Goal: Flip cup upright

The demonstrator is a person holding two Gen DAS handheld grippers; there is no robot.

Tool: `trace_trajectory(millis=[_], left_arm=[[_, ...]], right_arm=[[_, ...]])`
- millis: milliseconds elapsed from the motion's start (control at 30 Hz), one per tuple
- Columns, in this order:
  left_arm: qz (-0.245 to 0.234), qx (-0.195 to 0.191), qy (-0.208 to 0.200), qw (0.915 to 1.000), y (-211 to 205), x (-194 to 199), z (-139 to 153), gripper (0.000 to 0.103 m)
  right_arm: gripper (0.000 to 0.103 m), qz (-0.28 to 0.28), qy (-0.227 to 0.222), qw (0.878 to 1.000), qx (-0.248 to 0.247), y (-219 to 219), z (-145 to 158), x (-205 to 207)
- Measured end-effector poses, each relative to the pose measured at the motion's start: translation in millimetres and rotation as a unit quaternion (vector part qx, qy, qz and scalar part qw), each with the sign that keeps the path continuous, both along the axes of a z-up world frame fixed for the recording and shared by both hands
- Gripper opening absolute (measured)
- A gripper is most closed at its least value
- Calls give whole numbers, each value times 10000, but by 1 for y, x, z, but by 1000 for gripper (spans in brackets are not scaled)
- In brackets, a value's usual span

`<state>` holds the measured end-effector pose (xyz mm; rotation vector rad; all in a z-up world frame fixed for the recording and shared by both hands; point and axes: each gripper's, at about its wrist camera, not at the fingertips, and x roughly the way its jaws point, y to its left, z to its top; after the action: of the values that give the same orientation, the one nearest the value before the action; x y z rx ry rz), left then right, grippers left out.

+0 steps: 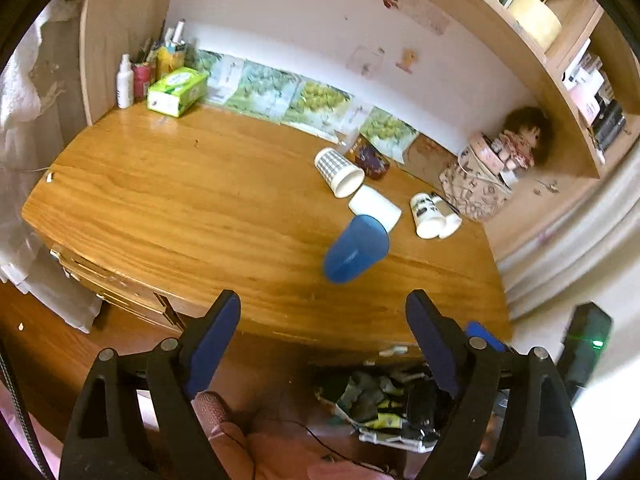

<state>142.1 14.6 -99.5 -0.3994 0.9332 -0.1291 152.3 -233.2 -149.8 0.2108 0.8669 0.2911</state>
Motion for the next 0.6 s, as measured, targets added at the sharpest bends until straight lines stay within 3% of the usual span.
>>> trace_trajectory(millis=[200,333,600], left_arm=[[146,186,-71,9997,-9,-10,2,87],[-56,260,-155,9995,-14,-11,9,87],[-126,641,-778,9948,-17,-19,46,88]], right_arm=[[85,-317,144,9981,506,-27,23,-18],[86,-668,86,9951,725,-44,38,-35],[88,-1035,-169,9909,838,-53,71,-55]])
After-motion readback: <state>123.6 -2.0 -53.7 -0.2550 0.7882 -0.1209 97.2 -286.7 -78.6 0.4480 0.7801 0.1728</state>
